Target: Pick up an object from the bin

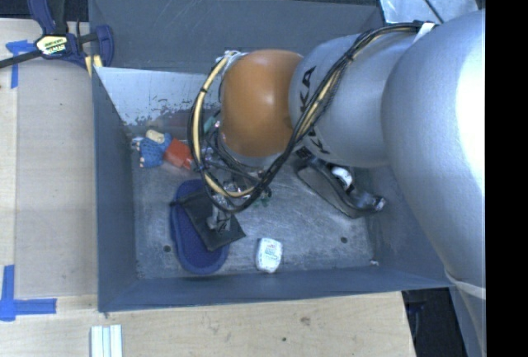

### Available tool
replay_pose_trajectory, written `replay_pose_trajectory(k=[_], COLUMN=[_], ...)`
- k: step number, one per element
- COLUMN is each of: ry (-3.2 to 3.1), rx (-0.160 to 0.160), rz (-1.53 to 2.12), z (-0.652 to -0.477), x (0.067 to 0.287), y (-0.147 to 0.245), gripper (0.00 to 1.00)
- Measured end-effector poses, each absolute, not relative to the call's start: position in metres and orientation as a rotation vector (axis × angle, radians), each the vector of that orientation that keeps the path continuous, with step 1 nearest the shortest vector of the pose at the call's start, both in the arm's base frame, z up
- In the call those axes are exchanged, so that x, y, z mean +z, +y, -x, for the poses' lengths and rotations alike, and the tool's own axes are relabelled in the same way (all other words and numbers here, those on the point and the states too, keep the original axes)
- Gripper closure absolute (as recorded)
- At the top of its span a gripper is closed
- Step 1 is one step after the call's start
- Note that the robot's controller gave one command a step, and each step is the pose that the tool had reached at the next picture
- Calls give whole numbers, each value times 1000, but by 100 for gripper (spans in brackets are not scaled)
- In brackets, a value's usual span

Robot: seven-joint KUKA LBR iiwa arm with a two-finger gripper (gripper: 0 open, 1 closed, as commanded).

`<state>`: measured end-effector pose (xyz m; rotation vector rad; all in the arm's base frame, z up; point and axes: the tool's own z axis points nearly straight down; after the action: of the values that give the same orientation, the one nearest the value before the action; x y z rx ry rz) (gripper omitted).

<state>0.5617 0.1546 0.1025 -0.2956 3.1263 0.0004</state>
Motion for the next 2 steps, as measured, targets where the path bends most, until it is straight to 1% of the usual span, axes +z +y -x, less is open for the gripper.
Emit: replay_pose_trajectory(k=[1, 2], ry=[3137, 3133], rx=[2, 3], rz=[-143, -141], z=[-567, -569], x=[74, 76], y=[159, 159], gripper=[0, 0])
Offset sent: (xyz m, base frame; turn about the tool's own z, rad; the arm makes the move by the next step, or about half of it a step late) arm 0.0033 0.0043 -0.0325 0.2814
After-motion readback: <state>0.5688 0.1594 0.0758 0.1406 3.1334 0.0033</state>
